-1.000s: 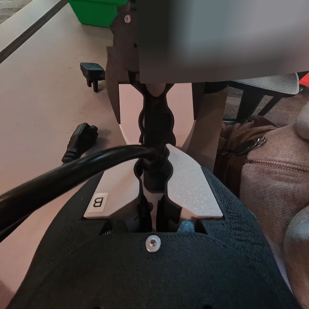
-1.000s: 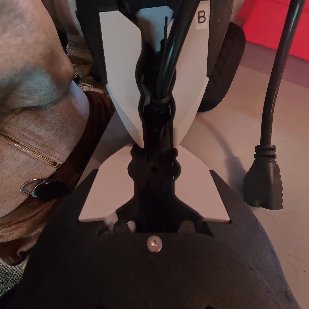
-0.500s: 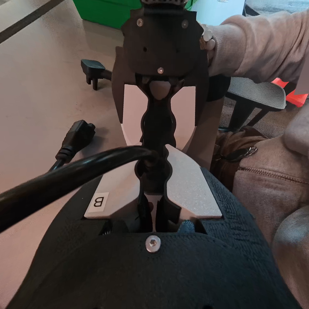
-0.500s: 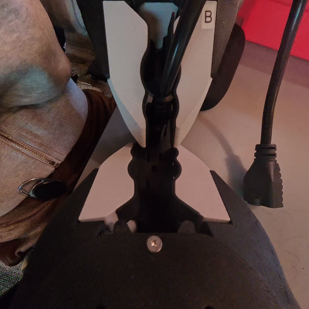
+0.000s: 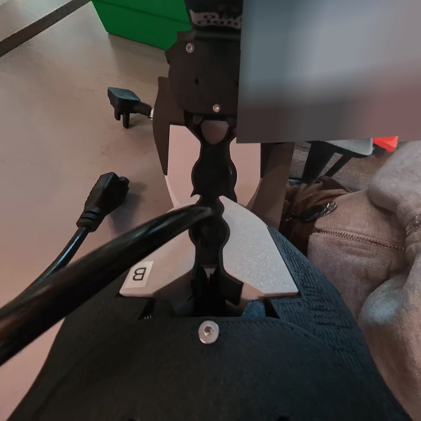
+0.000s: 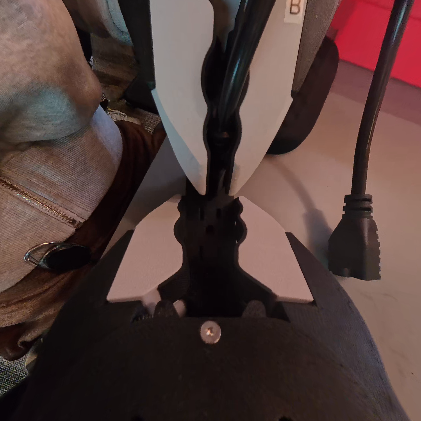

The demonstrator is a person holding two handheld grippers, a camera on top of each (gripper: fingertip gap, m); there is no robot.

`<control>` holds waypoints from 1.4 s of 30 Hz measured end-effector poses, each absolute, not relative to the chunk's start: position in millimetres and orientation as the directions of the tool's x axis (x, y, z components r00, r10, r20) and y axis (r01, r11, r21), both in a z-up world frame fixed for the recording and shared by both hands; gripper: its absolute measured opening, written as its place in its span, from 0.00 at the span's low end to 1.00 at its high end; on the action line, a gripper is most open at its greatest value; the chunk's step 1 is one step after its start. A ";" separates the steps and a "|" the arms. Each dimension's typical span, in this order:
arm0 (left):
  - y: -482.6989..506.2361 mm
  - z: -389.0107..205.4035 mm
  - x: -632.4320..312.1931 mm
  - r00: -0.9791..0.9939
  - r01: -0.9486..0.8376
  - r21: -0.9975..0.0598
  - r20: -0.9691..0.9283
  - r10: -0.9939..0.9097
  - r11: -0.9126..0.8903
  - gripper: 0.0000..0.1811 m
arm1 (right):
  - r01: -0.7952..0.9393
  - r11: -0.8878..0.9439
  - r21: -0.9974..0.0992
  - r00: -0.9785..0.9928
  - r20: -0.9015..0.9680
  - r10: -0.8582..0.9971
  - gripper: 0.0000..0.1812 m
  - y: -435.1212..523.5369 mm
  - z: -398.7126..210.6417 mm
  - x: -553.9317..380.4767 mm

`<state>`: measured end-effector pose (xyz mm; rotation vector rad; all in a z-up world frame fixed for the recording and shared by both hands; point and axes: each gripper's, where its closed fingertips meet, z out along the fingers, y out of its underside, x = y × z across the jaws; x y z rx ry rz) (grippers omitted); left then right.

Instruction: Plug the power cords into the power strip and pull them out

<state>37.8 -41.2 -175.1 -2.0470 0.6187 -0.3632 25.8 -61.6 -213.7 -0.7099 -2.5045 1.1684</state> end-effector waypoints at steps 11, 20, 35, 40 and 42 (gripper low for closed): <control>-35.4 -173.8 40.2 0.834 -0.261 -0.862 0.026 -0.551 -0.435 0.06 | 0.312 0.547 -0.776 -0.840 0.044 0.541 0.24 -57.8 -213.6 27.5; -36.3 -171.5 39.7 0.843 -0.232 -0.882 0.029 -0.538 -0.411 0.05 | 0.325 0.533 -0.781 -0.836 0.027 0.548 0.24 -58.4 -212.6 29.1; -41.6 -170.8 39.3 0.819 -0.298 -0.850 0.005 -0.573 -0.433 0.02 | 0.316 0.528 -0.788 -0.839 0.028 0.544 0.24 -59.5 -211.8 31.0; -32.7 -167.0 43.6 0.822 -0.195 -0.893 0.077 -0.565 -0.405 0.04 | 0.319 0.536 -0.782 -0.844 0.024 0.536 0.24 -55.1 -212.2 30.3; -31.6 -168.2 47.4 0.822 -0.261 -0.876 0.018 -0.569 -0.406 0.04 | 0.311 0.540 -0.783 -0.853 0.021 0.522 0.24 -54.7 -212.3 33.2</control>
